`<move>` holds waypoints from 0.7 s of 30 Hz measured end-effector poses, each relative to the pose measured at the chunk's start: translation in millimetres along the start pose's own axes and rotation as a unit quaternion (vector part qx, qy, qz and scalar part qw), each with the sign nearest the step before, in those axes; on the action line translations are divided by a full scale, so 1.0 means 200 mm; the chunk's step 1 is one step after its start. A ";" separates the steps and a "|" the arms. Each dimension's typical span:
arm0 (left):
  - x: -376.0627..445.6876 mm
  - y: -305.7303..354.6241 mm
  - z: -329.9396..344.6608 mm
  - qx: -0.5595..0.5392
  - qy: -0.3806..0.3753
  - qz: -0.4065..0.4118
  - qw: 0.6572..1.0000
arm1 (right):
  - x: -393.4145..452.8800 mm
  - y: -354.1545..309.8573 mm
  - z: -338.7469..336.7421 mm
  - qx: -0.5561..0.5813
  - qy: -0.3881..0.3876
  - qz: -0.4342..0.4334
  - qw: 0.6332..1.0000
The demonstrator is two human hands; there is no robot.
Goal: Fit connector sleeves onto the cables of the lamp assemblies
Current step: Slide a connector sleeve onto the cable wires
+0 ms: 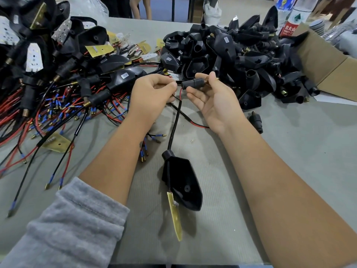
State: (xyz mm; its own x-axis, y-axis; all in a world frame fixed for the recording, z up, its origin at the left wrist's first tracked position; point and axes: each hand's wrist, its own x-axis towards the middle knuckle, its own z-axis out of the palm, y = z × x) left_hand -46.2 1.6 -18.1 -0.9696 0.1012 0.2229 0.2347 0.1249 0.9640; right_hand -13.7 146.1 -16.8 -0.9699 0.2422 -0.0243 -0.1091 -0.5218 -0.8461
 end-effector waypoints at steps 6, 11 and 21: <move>0.01 -0.01 0.00 0.009 0.013 0.008 1.000 | -0.01 0.00 0.00 -0.014 -0.042 -0.005 0.999; 0.00 -0.01 0.00 0.040 0.016 0.037 0.998 | -0.01 0.01 0.00 -0.029 -0.047 -0.013 0.998; -0.02 0.01 0.00 0.063 -0.021 0.065 0.996 | -0.03 0.01 0.01 -0.028 -0.032 -0.010 0.999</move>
State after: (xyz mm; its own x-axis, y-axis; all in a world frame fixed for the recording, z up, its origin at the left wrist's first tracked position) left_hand -42.8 2.3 -17.9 -0.9271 0.1655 0.3362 0.3678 0.2303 0.9009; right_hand -9.1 142.9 -17.3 -0.9798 0.1985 0.0249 -0.1175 -0.4700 -0.8748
